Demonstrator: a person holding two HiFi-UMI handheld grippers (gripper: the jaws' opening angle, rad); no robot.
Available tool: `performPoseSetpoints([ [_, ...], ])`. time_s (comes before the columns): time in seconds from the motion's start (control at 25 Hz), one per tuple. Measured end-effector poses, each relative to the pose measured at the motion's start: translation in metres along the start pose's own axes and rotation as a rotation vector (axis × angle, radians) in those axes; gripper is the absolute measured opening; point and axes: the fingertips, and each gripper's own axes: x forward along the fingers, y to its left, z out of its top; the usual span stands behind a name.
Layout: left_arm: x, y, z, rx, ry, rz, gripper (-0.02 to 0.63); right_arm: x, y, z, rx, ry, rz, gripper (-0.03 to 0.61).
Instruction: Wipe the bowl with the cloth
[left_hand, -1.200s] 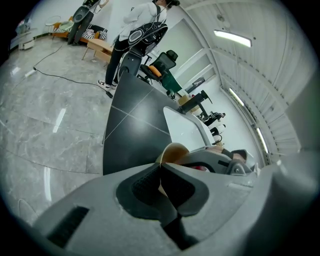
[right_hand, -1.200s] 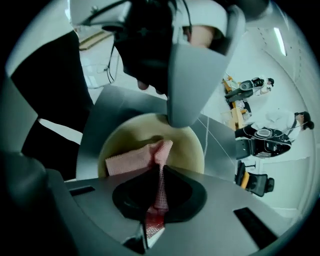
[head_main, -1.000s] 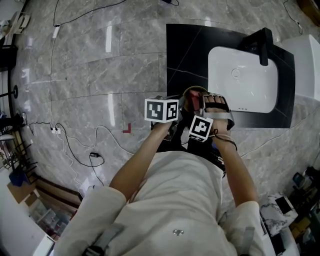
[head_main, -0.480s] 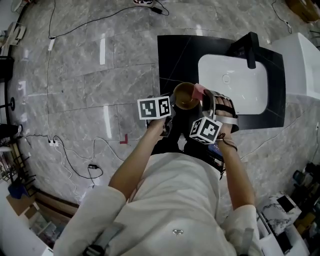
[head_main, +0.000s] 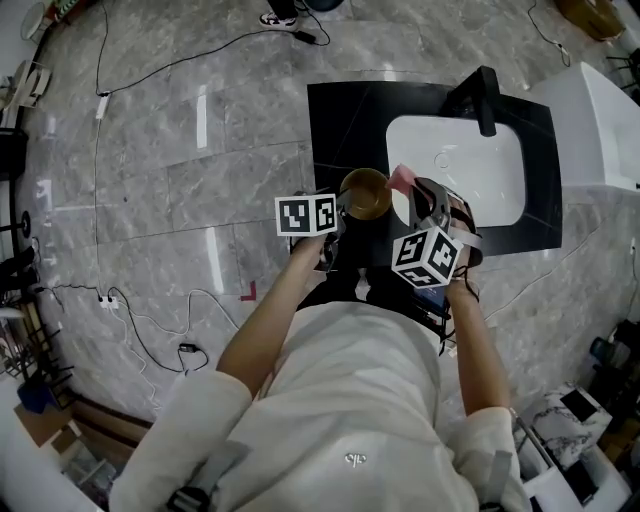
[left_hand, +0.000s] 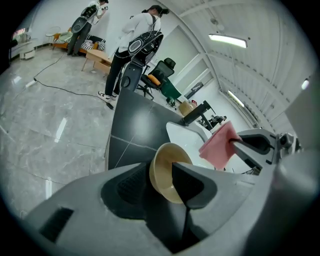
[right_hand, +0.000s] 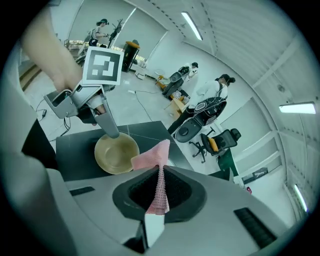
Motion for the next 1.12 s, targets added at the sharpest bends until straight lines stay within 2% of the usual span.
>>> performPoseSetpoints([
  [0.28, -0.019, 0.004, 0.007, 0.059, -0.059, 0.062, 0.156, -0.012, 0.001, -0.010, 0.073, -0.015, 0.019, 0.015],
  [0.44, -0.049, -0.008, 0.022, 0.139, -0.152, 0.078, 0.079, -0.032, -0.006, -0.006, 0.208, -0.094, 0.050, 0.015],
  [0.68, -0.113, -0.063, 0.052, 0.284, -0.338, 0.012, 0.019, -0.079, -0.035, -0.001, 0.477, -0.257, 0.105, 0.015],
  [0.92, -0.162, -0.132, 0.068, 0.398, -0.479, -0.052, 0.012, -0.139, -0.076, -0.004, 0.598, -0.439, 0.097, 0.015],
  [1.04, -0.180, -0.165, 0.073, 0.453, -0.539, -0.062, 0.012, -0.168, -0.097, -0.010, 0.629, -0.506, 0.093, 0.015],
  [1.12, -0.190, -0.179, 0.072, 0.476, -0.579, -0.060, 0.012, -0.186, -0.107, -0.013, 0.687, -0.568, 0.115, 0.015],
])
